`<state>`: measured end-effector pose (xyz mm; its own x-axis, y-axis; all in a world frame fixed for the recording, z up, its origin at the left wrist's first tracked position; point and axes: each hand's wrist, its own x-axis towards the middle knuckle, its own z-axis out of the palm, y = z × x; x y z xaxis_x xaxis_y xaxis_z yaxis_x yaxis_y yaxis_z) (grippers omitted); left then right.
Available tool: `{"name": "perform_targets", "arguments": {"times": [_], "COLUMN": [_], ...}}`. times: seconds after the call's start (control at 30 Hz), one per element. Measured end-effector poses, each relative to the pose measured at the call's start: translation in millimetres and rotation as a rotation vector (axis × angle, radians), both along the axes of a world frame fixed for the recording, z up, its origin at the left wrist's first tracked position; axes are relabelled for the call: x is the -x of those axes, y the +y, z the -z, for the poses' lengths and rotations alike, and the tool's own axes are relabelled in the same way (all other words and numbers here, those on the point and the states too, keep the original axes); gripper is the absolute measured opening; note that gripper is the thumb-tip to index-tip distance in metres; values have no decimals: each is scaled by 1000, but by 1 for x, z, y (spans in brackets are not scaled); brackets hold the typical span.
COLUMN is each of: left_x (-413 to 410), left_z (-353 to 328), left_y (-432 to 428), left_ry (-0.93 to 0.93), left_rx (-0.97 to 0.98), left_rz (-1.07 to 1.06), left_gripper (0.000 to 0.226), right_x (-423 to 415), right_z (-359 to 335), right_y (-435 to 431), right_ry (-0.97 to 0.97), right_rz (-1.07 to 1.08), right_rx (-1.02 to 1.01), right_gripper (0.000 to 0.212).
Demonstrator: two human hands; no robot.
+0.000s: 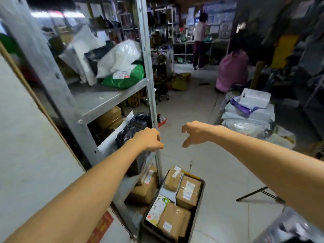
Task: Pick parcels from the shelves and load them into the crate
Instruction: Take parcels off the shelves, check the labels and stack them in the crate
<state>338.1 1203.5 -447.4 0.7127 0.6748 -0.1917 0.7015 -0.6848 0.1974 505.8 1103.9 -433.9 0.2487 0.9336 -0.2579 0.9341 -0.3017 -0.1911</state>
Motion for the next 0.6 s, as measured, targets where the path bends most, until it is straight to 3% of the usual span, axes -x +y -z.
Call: {"name": "perform_targets", "arguments": {"times": [0.33, 0.6], "left_x": [157, 301], "left_z": [-71, -91], "left_y": [-58, -142], "left_ry": [-80, -108], "left_rx": [-51, -41], "left_rz": [-317, -783], "left_gripper": [27, 27], "right_x": [118, 244], "right_z": [-63, -86], "right_y": [-21, -20], "right_ry": [-28, 12], "right_rz": [-347, -675], "right_rx": [-84, -112], "right_gripper": [50, 60]}}
